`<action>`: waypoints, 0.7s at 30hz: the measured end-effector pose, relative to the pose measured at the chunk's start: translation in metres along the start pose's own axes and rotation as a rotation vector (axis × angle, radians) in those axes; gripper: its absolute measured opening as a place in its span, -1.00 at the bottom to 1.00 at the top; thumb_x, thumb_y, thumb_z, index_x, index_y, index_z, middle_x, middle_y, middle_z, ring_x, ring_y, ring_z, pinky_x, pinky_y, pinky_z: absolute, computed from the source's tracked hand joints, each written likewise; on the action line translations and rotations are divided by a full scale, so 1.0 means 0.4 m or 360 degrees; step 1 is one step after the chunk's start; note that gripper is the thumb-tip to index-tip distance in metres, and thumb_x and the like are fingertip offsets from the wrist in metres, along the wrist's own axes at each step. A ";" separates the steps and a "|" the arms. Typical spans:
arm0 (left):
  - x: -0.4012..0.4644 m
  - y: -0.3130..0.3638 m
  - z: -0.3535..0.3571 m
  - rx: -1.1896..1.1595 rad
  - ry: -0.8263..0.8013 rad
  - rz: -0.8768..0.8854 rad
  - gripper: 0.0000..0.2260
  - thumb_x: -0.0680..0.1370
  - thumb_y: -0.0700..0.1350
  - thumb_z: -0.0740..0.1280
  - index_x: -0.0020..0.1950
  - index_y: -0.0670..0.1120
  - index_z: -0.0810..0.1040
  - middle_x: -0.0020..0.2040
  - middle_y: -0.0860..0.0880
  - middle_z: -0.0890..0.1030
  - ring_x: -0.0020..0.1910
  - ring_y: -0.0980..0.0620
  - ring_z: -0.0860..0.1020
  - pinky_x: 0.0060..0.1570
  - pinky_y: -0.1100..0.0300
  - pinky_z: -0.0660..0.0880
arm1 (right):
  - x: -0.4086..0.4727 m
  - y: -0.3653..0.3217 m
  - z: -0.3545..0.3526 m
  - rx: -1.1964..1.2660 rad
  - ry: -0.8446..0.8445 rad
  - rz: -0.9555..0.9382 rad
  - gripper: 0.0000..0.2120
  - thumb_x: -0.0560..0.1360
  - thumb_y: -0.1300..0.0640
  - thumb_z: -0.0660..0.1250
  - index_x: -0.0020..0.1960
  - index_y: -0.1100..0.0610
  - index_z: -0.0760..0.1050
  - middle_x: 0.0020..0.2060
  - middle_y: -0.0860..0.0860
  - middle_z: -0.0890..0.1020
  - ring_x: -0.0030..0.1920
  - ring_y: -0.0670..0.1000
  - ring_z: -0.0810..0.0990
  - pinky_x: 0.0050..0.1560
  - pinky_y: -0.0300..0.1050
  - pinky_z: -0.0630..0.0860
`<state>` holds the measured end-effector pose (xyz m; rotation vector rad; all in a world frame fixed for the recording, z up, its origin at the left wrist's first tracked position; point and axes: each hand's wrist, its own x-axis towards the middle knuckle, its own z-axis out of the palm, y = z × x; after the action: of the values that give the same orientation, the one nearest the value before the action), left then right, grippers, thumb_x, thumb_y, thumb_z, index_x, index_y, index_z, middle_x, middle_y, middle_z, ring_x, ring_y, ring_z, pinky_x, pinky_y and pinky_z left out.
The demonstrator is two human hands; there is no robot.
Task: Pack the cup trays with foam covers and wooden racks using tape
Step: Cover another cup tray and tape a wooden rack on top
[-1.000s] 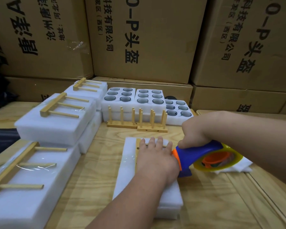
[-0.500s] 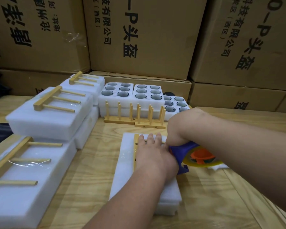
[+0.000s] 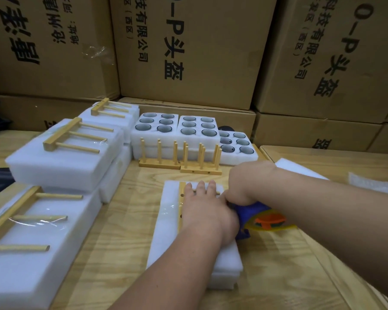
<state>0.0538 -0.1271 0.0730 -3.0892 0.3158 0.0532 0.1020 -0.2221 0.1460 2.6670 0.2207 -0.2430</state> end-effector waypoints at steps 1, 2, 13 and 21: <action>0.000 -0.001 0.000 -0.0002 0.0011 0.0002 -0.47 0.64 0.08 -0.08 0.63 0.08 0.09 0.67 -0.09 -0.05 0.63 -0.18 -0.08 0.52 -0.27 -0.16 | 0.000 0.014 0.003 0.0031 -0.0037 0.0033 -0.63 0.54 -0.26 0.17 -0.19 0.03 0.40 -0.27 -0.06 0.47 -0.27 0.02 0.45 -0.27 -0.06 0.35; 0.000 -0.001 0.001 -0.0005 0.0013 0.0007 -0.47 0.64 0.08 -0.09 0.63 0.11 0.06 0.67 -0.09 -0.05 0.63 -0.18 -0.08 0.52 -0.27 -0.17 | -0.002 0.029 0.008 0.0049 -0.0064 0.0061 -0.64 0.55 -0.25 0.16 -0.18 0.03 0.41 -0.26 -0.06 0.47 -0.24 0.03 0.48 -0.24 -0.05 0.37; 0.005 -0.007 0.020 -0.0041 0.0019 0.0015 -0.45 0.63 0.11 -0.14 0.64 0.19 -0.13 0.67 -0.07 -0.11 0.63 -0.16 -0.12 0.53 -0.25 -0.23 | -0.192 0.250 0.157 0.0454 0.0556 0.0572 -0.37 0.35 -0.54 0.13 -0.30 0.04 0.50 -0.43 -0.07 0.55 -0.38 -0.05 0.53 -0.41 -0.15 0.42; 0.015 -0.005 0.016 0.0007 -0.0072 0.0027 -0.48 0.64 0.11 -0.15 0.61 0.32 -0.14 0.66 -0.07 -0.17 0.63 -0.19 -0.17 0.51 -0.28 -0.27 | -0.279 0.191 0.389 0.0603 0.1052 0.0668 -0.47 0.41 -0.49 0.13 -0.31 -0.01 0.39 -0.49 -0.12 0.47 -0.42 0.05 0.49 -0.48 -0.16 0.26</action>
<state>0.0597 -0.1262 0.0663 -3.0760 0.3397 0.1227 -0.0126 -0.3728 0.0639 2.9887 -0.2108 0.8096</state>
